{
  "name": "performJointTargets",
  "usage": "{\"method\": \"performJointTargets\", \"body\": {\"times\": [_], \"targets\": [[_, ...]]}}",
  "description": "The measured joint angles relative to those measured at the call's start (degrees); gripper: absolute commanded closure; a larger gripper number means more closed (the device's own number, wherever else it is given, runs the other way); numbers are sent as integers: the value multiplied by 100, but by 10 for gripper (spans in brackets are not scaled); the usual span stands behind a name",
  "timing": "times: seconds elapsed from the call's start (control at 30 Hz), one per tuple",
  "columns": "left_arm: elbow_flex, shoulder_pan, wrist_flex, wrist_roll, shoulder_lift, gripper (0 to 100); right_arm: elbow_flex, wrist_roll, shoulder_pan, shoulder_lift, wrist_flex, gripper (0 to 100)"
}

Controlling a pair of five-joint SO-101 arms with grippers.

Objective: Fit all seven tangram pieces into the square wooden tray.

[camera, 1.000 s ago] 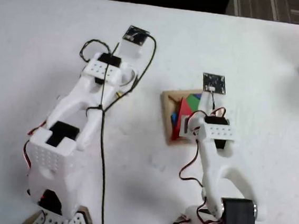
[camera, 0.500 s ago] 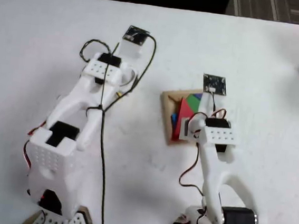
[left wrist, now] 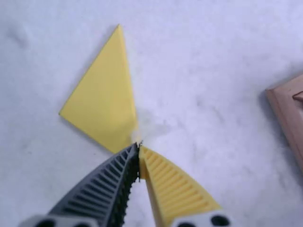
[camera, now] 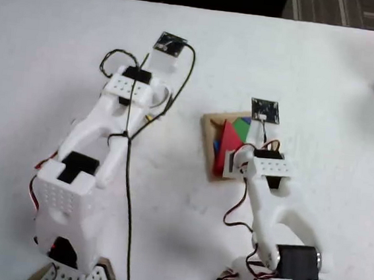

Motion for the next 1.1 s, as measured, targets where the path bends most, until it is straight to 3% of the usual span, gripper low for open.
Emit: {"method": "performJointTargets", "body": {"times": [0.7, 1.1], "targets": [[0, 0, 0, 0, 0, 969, -659, -316, 0, 9, -202, 981], [0, 0, 0, 0, 0, 969, -378, -360, -9, 0, 484, 981]]}}
